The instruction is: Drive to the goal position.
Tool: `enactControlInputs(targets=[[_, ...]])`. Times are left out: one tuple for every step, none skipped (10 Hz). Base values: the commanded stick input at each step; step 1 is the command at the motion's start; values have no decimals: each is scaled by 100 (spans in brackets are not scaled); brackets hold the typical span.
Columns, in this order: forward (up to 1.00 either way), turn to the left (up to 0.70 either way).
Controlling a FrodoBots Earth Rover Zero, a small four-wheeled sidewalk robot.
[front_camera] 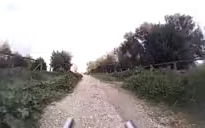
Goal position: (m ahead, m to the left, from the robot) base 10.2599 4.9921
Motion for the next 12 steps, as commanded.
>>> enactControlInputs(targets=[[70,0],[70,0],[70,0],[70,0],[70,0],[70,0],[70,0],[70,0],[70,0],[70,0],[70,0],[70,0]])
